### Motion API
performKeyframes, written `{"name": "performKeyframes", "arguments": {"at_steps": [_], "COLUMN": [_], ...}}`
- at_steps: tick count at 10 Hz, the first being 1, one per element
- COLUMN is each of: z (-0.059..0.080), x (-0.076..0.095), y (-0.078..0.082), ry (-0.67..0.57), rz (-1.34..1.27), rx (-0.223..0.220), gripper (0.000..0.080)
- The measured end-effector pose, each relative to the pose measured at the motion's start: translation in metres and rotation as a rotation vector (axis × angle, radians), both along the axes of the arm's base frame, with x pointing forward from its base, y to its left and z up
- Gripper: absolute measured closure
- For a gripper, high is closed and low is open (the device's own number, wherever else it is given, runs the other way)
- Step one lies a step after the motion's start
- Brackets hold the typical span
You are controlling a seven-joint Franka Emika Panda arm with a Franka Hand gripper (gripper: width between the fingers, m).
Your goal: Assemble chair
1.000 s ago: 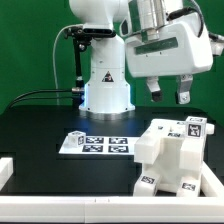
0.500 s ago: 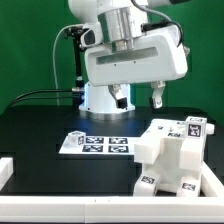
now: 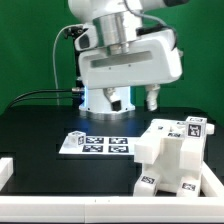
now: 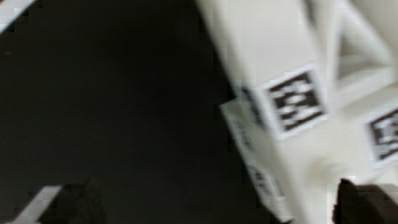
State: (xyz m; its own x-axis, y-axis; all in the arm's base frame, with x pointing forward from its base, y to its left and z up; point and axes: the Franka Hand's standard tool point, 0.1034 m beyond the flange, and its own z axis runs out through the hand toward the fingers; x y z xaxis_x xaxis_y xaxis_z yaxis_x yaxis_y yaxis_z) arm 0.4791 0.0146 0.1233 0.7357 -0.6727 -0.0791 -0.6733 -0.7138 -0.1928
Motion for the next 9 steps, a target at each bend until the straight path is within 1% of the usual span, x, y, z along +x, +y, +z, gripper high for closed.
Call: {"name": "performKeyframes", "arguments": {"at_steps": [1,2,3,7,8,9], "z": [-0.003,-0.005,-0.008,-0.010,-0.013,-0.017], "x": [-0.009,-0.014,-0.022,-0.021,-0.030,-0.038], "y": [-0.014,-0.022,-0.022,-0.022,-0.028,-0.040], "ry": [0.027,0.039,0.052,0.054,0.081,0.092], "rz": [0.018,0.009,-0.001,-0.002,0.014,0.008], "rx": [0.026,0.029,0.027,0.026,0.057,0.066], "gripper": [0.0151,0.0151,0.0151,0.0151,0.0151,0.0151]}}
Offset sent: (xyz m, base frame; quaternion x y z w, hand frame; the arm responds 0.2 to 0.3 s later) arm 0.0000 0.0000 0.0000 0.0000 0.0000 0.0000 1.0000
